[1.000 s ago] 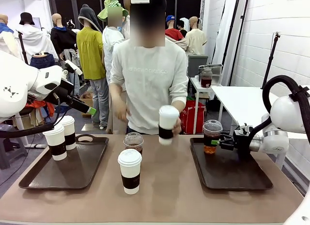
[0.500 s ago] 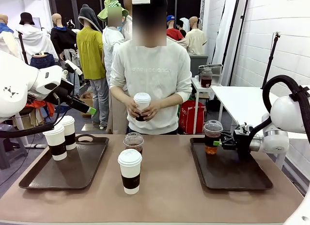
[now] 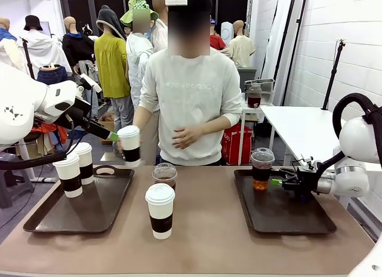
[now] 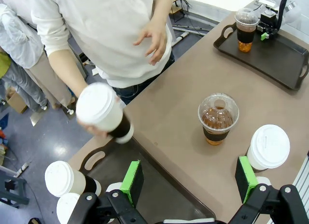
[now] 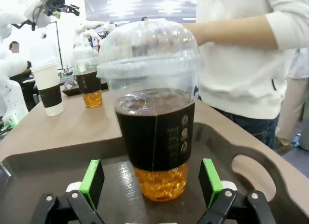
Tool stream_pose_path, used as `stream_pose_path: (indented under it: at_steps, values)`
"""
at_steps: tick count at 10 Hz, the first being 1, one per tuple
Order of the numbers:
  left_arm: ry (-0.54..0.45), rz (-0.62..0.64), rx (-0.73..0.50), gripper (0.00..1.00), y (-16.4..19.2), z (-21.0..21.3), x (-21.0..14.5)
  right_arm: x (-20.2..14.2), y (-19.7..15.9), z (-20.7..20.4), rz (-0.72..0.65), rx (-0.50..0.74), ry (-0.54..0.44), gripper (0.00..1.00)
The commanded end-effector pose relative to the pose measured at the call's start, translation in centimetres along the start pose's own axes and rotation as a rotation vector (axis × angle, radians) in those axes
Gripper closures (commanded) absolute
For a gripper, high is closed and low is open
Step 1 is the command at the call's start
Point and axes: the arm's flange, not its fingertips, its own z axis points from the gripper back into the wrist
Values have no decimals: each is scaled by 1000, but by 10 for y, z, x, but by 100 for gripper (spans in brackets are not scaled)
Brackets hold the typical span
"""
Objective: Distribute the coffee onto the tray.
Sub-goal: Pick up one iced Americano and place it on the right Handle tray, then pick up another iced Americano from the middle of the table and place it on the right Handle tray.
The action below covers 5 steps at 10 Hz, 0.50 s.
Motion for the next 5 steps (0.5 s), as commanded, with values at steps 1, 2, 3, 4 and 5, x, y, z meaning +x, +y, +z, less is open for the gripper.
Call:
stream_pose_path:
  at_steps: [1, 2, 3, 4, 5]
  values:
    - [5, 2, -7, 0, 0, 1, -1, 2, 18, 13, -7, -37, 17, 0]
    - [5, 2, -7, 0, 0, 1, -1, 4, 21, 14, 6, -44, 8, 0]
    - [5, 2, -7, 0, 0, 1, -1, 7, 24, 13, 22, -47, 3, 0]
    - [5, 2, -7, 0, 0, 1, -1, 0, 10, 15, -9, -27, -1, 0]
    - [5, 2, -7, 0, 0, 1, -1, 0, 10, 15, -9, -27, -1, 0]
